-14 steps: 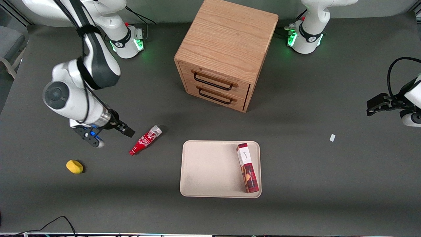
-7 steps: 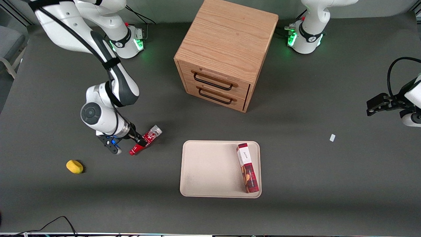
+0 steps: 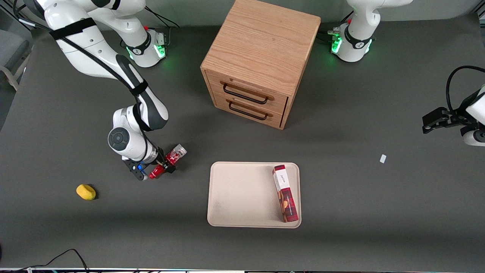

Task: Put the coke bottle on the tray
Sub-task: 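Lift the bottle and carry it over the white tray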

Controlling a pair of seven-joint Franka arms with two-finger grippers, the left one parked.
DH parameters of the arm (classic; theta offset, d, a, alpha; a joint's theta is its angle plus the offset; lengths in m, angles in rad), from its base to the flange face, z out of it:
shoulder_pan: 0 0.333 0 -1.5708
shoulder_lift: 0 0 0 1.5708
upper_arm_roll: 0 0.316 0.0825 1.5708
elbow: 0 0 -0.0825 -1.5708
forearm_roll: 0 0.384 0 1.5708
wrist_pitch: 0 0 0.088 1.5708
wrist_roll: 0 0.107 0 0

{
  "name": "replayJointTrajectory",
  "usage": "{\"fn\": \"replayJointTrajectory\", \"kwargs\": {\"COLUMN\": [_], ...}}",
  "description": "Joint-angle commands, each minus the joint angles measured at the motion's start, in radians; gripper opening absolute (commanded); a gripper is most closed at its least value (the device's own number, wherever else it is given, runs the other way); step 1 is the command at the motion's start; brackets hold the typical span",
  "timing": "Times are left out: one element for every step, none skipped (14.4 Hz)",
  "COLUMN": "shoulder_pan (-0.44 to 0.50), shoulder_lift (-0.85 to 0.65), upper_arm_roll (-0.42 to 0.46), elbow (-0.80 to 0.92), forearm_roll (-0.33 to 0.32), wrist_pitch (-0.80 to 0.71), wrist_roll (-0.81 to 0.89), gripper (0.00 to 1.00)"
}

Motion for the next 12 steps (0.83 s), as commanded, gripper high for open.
{"fn": "replayJointTrajectory", "kwargs": {"shoulder_pan": [0.012, 0.021, 0.023, 0.023, 0.023, 0.023, 0.021, 0.02, 0.018, 0.011, 0.008, 0.008], "shoulder_lift": [0.001, 0.001, 0.0, -0.002, -0.008, -0.019, -0.037, -0.057, -0.074, -0.089, -0.1, -0.103], "upper_arm_roll": [-0.003, -0.003, -0.003, -0.003, -0.003, -0.003, -0.003, -0.003, -0.005, -0.005, -0.005, -0.005], "elbow": [0.009, 0.009, 0.011, 0.012, 0.014, 0.017, 0.028, 0.037, 0.069, 0.112, 0.173, 0.239], "forearm_roll": [0.006, 0.006, 0.006, 0.006, 0.006, 0.004, 0.004, 0.003, 0.003, 0.003, 0.001, 0.003], "wrist_pitch": [0.01, 0.012, 0.012, 0.012, 0.01, 0.004, -0.004, -0.032, -0.087, -0.162, -0.254, -0.354], "wrist_roll": [0.025, 0.024, 0.024, 0.024, 0.016, 0.009, 0.004, -0.001, -0.026, -0.059, -0.097, -0.141], "gripper": [0.24, 0.06, 0.0, 0.0, 0.0, 0.0, 0.0, 0.0, 0.0, 0.0, 0.0, 0.0]}}
